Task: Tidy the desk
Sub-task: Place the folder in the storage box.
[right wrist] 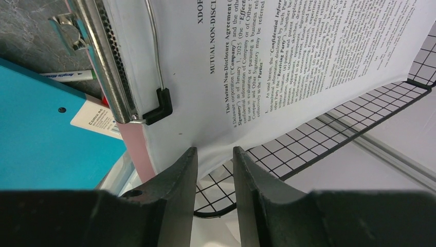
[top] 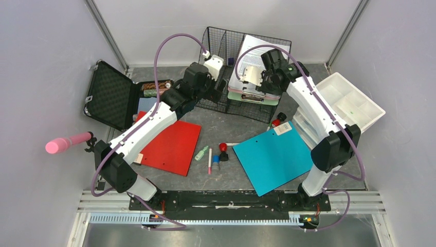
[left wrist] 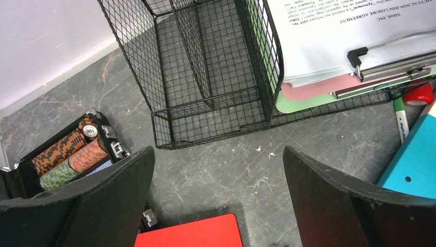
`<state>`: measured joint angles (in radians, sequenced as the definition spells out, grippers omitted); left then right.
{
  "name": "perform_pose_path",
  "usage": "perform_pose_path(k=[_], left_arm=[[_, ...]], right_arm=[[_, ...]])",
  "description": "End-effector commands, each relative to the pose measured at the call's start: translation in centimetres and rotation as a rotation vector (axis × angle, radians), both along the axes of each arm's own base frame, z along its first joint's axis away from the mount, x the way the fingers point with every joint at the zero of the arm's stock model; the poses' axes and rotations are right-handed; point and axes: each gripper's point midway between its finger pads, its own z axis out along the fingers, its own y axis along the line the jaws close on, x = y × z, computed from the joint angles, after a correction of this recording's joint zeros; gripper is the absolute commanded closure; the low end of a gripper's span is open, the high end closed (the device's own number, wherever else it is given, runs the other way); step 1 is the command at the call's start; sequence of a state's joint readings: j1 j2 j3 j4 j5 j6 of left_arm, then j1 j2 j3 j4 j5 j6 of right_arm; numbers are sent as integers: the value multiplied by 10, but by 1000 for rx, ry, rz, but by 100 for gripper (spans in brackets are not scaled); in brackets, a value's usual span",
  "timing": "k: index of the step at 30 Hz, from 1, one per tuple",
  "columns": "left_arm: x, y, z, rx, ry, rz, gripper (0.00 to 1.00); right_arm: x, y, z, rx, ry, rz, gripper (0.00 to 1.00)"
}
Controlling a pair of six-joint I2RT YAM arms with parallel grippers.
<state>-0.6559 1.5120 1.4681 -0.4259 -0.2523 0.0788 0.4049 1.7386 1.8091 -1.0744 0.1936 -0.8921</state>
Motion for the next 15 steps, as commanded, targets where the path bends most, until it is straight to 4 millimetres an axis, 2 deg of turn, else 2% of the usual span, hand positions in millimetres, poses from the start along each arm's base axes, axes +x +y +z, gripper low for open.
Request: perform_pose_path(k=[1, 4, 10, 12, 15], left_arm=[[-3, 2, 16, -46, -23, 2, 0], [-3, 3, 17, -48, -25, 1, 0], [-5, 5, 17, -40, -20, -3, 0], [-7, 7, 16, -28, -15, -8, 0], [-13, 11, 14, -12, -2, -26, 0]], right_arm=[[-15, -19, -34, -98, 137, -16, 62], [-10, -16, -23, -77, 105, -24, 62], [5, 9, 26, 125, -40, -43, 57], [7, 19, 43, 210, -93, -48, 51], [7, 29, 67, 325, -172, -57, 36]])
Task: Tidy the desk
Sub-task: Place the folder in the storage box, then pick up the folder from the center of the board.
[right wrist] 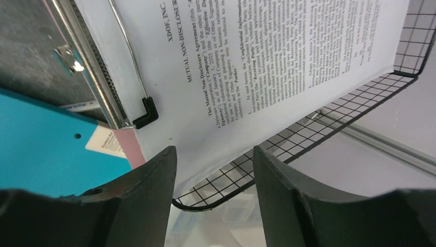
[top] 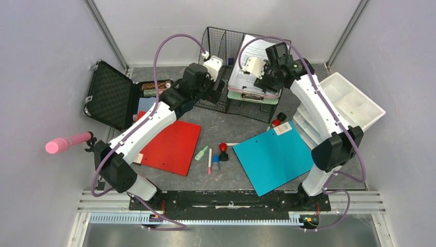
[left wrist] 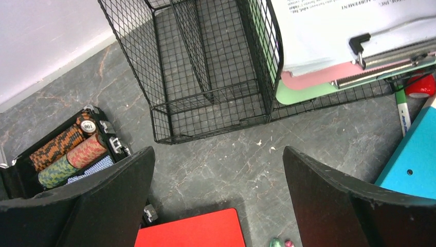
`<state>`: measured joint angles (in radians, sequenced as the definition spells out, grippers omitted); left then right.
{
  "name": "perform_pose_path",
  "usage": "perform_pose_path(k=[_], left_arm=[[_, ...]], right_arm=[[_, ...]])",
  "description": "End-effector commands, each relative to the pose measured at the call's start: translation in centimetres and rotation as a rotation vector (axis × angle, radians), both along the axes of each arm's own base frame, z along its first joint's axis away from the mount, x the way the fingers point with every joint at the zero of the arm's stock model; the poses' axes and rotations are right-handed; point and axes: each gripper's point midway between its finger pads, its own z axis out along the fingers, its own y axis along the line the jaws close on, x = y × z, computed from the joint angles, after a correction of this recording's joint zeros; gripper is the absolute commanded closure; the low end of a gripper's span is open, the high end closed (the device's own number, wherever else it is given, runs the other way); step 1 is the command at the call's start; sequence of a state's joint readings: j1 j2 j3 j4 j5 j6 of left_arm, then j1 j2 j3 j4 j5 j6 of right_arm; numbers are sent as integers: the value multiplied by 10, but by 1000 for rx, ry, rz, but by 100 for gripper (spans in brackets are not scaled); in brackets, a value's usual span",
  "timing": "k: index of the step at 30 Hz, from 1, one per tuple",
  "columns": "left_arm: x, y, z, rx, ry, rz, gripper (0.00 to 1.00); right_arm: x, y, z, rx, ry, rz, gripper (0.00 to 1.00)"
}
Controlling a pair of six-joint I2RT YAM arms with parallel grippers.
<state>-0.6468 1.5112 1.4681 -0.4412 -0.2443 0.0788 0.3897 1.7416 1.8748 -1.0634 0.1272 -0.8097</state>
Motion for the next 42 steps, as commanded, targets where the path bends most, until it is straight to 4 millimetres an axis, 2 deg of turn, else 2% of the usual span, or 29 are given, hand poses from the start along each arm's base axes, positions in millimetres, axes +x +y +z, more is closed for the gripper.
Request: perform_pose_path(k=[1, 7, 12, 21, 26, 28, 29, 35, 39, 42], left_arm=[[-14, 9, 17, -12, -13, -36, 0], [-36, 16, 6, 19, 29, -102, 0], [-61, 24, -12, 49, 87, -164, 0], [-112, 48, -57, 196, 190, -332, 0], [-133, 70, -91, 315, 273, -368, 0], [-139, 75, -99, 334, 310, -373, 0], [-142, 76, -101, 339, 324, -377, 0], [-151, 65, -103, 271, 335, -417, 0], [-156, 56, -111, 244, 339, -478, 0], [-157, 50, -115, 225, 331, -512, 0]], right_arm=[[-1, 22, 55, 226, -154, -17, 33], [-12, 33, 82, 398, -229, -36, 23], [-32, 36, 82, 510, -261, -43, 20], [-107, 56, 20, 612, -110, 186, 16], [-148, 55, -33, 576, -6, 300, 12], [-160, 55, -55, 560, 60, 325, 2], [-165, 55, -65, 554, 87, 334, 2], [-178, 61, -105, 507, 114, 419, 2], [-176, 63, -121, 377, 158, 483, 2], [-174, 70, -125, 327, 207, 517, 2]])
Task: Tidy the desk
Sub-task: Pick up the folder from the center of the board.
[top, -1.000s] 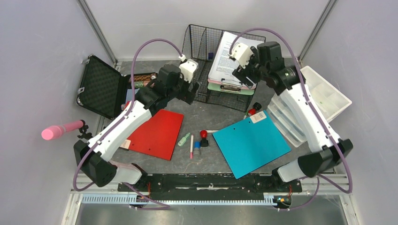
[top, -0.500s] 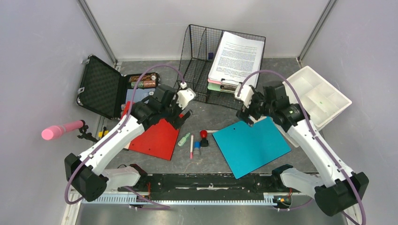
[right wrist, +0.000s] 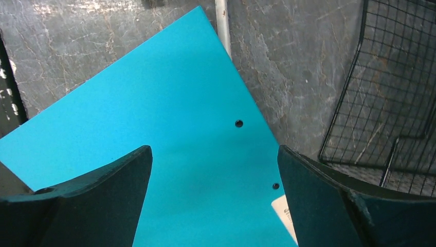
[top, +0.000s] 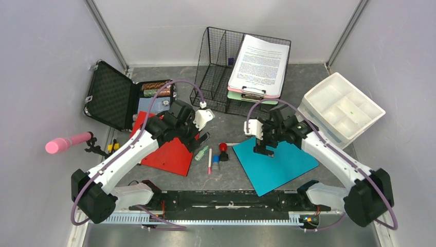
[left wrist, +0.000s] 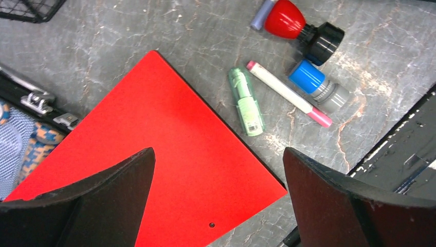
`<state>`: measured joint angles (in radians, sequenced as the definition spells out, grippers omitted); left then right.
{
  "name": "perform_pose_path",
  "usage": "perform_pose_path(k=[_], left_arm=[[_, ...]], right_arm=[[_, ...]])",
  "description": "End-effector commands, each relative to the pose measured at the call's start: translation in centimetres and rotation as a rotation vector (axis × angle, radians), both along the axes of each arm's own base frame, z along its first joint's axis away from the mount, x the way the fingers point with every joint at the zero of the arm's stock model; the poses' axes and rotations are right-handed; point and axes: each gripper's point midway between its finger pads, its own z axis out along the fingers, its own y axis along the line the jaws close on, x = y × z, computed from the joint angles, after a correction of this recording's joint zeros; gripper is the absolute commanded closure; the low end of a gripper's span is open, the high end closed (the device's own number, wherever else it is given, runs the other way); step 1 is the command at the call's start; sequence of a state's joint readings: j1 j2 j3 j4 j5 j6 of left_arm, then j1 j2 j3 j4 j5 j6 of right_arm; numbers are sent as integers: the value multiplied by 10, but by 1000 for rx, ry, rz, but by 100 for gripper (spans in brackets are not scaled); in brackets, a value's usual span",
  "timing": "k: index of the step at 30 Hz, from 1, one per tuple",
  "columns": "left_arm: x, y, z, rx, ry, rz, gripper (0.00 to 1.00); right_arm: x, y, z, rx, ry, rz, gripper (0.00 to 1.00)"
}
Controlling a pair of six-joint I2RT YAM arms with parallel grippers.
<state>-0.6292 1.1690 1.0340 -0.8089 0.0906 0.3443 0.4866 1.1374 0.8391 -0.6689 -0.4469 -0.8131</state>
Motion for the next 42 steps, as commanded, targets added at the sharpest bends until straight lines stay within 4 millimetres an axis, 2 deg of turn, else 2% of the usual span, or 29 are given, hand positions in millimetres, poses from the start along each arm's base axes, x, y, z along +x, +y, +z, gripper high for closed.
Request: perform_pose_path(k=[1, 5, 8, 12, 15, 19, 23, 26, 30, 35, 42], left_arm=[[1, -19, 2, -83, -38, -100, 0], [3, -22, -4, -104, -44, -97, 0], [20, -7, -6, -39, -97, -6, 0], [37, 28, 5, -29, -119, 176, 0], [39, 68, 12, 1, -143, 297, 0], [19, 118, 4, 155, -132, 312, 0], [-15, 142, -6, 288, -133, 175, 0], [-28, 159, -13, 388, -165, 107, 0], [-40, 173, -30, 482, -175, 30, 0], [-52, 177, -46, 516, -186, -50, 0], [-62, 183, -69, 561, -186, -114, 0]], right_arm=[[15, 12, 6, -70, -47, 89, 2], [10, 19, -3, -67, -62, 98, 2], [6, 35, -1, -30, -113, 105, 2], [14, 80, 25, 159, -96, 63, 2], [15, 121, 42, 286, -55, 67, 2], [10, 177, 39, 342, 41, 22, 4], [12, 211, 24, 415, 211, -97, 2], [14, 232, 10, 447, 342, -155, 2], [17, 252, -5, 469, 468, -207, 2], [22, 270, -22, 468, 571, -253, 2], [35, 281, -44, 456, 635, -308, 2]])
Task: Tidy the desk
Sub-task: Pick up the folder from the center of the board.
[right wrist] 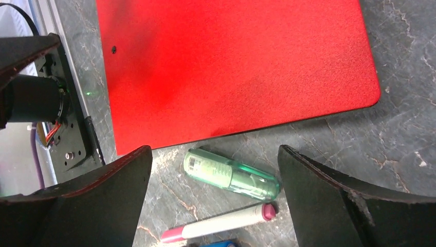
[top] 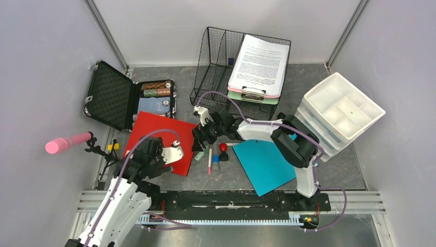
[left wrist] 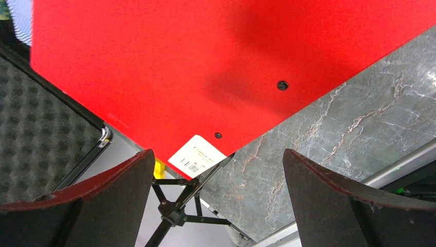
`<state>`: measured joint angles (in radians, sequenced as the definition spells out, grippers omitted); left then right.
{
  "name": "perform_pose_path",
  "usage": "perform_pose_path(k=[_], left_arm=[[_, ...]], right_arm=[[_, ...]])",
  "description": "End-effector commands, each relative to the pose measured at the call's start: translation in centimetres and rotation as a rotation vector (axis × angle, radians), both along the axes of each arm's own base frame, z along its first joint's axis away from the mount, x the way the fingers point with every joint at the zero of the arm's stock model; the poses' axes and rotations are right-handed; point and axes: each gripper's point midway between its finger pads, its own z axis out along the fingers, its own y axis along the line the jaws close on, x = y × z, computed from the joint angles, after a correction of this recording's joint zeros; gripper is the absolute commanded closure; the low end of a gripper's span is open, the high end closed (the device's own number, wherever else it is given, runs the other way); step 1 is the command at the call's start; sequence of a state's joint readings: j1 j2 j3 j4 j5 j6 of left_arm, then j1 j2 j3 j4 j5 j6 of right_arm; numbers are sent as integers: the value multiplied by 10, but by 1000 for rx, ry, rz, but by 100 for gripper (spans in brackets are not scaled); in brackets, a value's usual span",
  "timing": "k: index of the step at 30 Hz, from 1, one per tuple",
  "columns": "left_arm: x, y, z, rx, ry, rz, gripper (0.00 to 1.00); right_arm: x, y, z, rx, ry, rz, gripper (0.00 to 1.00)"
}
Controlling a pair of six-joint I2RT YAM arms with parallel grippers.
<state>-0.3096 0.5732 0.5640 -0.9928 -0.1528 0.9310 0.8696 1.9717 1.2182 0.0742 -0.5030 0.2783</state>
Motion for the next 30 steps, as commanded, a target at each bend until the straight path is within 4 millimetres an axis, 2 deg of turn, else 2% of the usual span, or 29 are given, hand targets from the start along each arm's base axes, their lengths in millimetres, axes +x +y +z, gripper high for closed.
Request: perform_pose_path(k=[1, 5, 13, 22, 30], left_arm=[[0, 6, -14, 74, 7, -71, 0], [6, 7, -26, 85, -21, -64, 0], [19, 10, -35, 90, -96, -27, 0], [18, 8, -36, 73, -99, -22, 0], [20, 4, -28, 37, -107, -10, 0]], right_arm=[[17, 19, 12, 68, 27, -24, 2], [27, 24, 4, 83, 53, -20, 2], [32, 33, 3, 179, 120, 19, 11], [30, 41, 21, 276, 154, 56, 40], [35, 31, 35, 357, 188, 37, 58]])
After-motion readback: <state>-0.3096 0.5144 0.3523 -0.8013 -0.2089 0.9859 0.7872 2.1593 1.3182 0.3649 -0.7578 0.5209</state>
